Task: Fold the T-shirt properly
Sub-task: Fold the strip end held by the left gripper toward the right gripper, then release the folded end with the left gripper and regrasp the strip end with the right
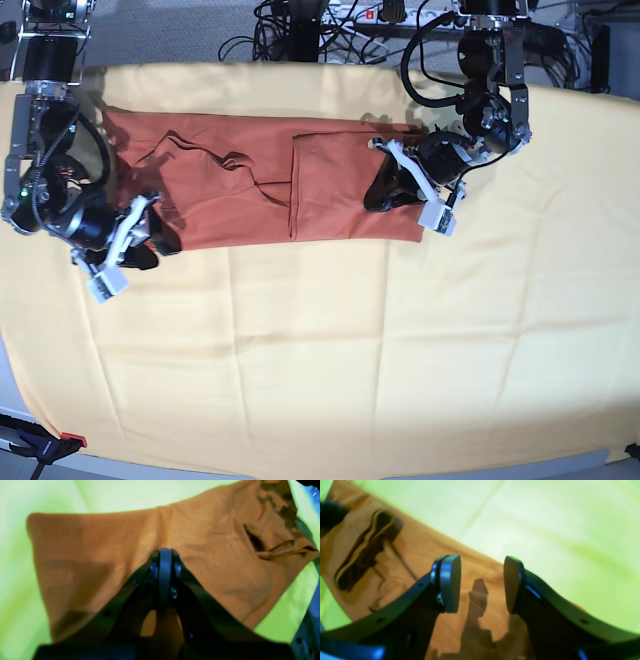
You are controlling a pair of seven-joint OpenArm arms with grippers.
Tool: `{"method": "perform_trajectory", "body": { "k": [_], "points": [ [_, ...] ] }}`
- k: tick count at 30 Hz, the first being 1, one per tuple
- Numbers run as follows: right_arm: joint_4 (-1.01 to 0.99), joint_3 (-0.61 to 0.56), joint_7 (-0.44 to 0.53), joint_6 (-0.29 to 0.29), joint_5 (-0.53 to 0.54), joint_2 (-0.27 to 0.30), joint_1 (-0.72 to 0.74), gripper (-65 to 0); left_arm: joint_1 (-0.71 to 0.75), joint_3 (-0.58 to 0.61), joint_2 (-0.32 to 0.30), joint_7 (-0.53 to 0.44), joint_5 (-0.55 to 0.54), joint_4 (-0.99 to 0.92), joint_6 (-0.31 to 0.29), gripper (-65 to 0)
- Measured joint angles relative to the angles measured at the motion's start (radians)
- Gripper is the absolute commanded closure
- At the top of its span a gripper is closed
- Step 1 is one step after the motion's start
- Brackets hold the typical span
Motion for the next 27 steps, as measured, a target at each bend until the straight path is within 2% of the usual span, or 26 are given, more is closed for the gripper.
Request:
{"method": "perform_trajectory", "body": {
  "k": [5, 9, 12, 17, 20, 27],
  "points": [
    [0.0, 0.156, -0.066, -0.044, 0.068, 0.01, -0.005, -30.4, -0.004, -0.001, 0.0, -0.083, -0.04, -0.092, -0.012, 0.0],
    [0.002, 0.285, -0.102, -0.053, 0.109, 0.011, -0.054, -38.8, -0.005, -0.001, 0.0, -0.074, -0.06, -0.109, -0.019, 0.0],
    [0.002, 0.343, -0.116, -0.101, 0.105, 0.008, -0.13, -39.7, -0.006, -0.001, -0.009, -0.066, -0.079, -0.109, -0.037, 0.0],
    [0.0, 0.382, -0.112, -0.117, 0.124, 0.008, -0.232, -39.7, -0.02, -0.001, -0.019, -0.001, -0.144, -0.113, -0.083, 0.0],
    [0.0, 0.381, -0.112, -0.117, 0.161, 0.002, -0.291, -41.0, -0.023, -0.001, -0.019, 0.003, -0.15, -0.114, -0.083, 0.0],
    [0.0, 0.382, -0.112, -0.109, 0.163, -0.042, -0.344, -41.0, -0.023, -0.001, -0.019, 0.004, -0.154, -0.115, -0.083, 0.0]
  ]
}}
